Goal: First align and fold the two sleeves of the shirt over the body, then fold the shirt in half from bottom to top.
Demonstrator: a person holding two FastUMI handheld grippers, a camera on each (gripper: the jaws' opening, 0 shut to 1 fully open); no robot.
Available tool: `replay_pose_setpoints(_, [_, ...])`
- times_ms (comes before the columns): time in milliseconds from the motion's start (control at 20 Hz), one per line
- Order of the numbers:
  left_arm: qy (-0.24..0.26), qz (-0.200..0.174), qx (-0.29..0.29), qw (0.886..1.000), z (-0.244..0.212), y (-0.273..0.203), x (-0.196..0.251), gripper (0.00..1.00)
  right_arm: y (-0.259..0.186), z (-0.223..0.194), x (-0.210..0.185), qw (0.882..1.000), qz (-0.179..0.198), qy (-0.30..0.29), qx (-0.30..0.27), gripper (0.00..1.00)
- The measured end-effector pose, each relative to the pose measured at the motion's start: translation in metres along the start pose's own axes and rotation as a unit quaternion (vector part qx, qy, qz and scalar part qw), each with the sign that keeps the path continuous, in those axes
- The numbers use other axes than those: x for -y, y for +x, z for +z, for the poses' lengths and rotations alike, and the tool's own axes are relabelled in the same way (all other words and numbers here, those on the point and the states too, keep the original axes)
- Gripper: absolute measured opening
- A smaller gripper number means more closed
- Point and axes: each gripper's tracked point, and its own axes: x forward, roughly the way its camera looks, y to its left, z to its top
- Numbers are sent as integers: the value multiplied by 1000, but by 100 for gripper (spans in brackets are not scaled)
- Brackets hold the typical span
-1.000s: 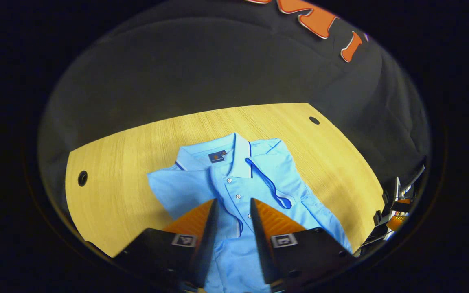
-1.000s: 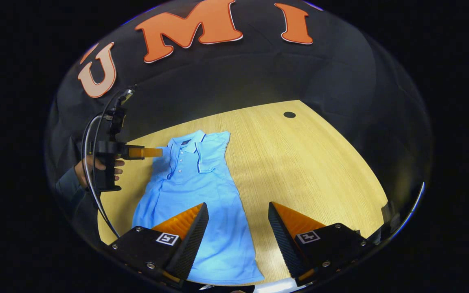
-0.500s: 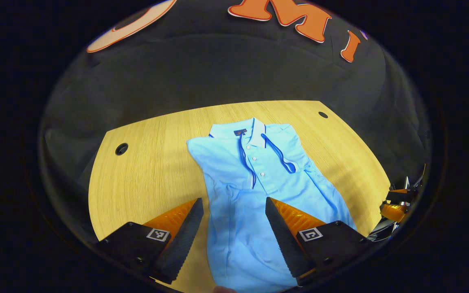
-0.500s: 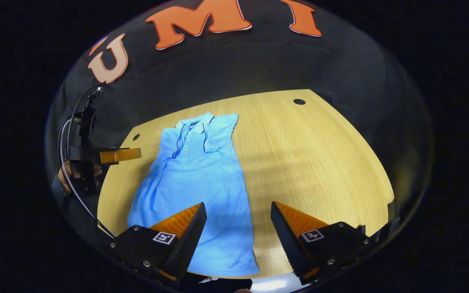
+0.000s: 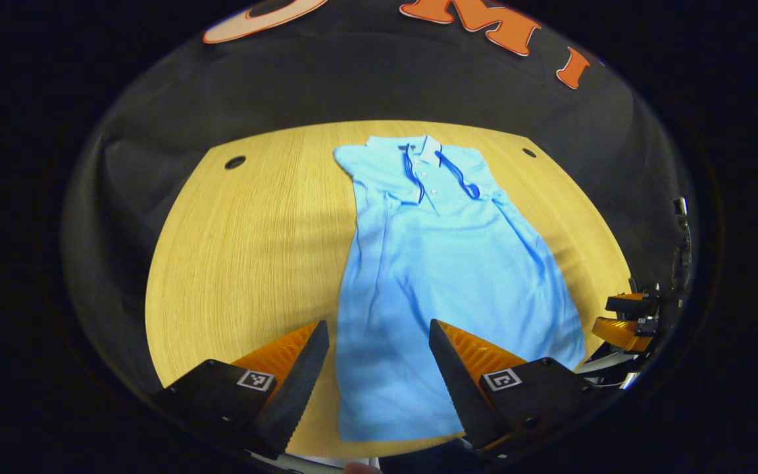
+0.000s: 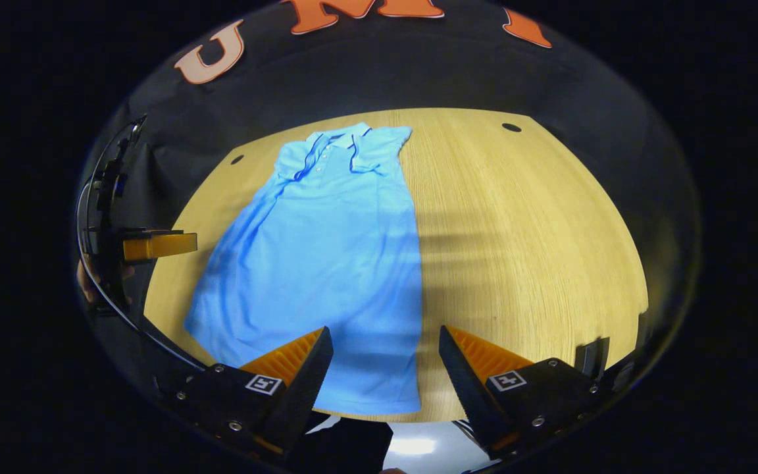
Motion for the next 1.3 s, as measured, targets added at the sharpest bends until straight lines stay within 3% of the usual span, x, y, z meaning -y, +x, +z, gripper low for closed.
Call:
replay_pose_setpoints(400, [1,23,-68,997,-99,-8,-13,99,14,-50,4,999,-23,-5,-46,98])
replay_pose_setpoints(550, [12,32,-85,996,-121,-5,-16,99,21,-63,-3,998,-22,0,-59,97])
replay_pose_setpoints(750, [23,37,-107,993,-138,2,-17,99,23,-65,0,997,-55,-17,-55,93])
replay_pose_setpoints(850, [23,36,-95,995,-133,4,-14,100,24,-66,-4,996,-59,-27,-53,87])
replay_pose_setpoints(950, [22,37,-84,996,-132,5,-13,100,26,-65,-8,997,-62,-18,-50,71])
replay_pose_setpoints(1000, [20,36,-71,997,-126,9,-9,99,27,-62,-8,997,-66,-6,-47,54])
replay_pose_setpoints(1050, [21,34,-68,997,-124,12,-4,77,28,-61,-8,997,-66,8,-44,41])
replay_pose_setpoints(1100, [23,27,-61,997,-120,16,3,55,29,-58,-9,997,-65,21,-43,18])
replay_pose_setpoints(1150, [14,29,-56,998,-119,18,8,33,31,-58,-10,997,-57,35,-46,7])
replay_pose_setpoints(1200, [14,30,-60,998,-118,18,11,11,31,-58,-12,996,-46,52,-49,4])
replay_pose_setpoints(1300, [-9,27,-54,998,-115,12,14,11,29,-53,-27,994,1,102,-50,1])
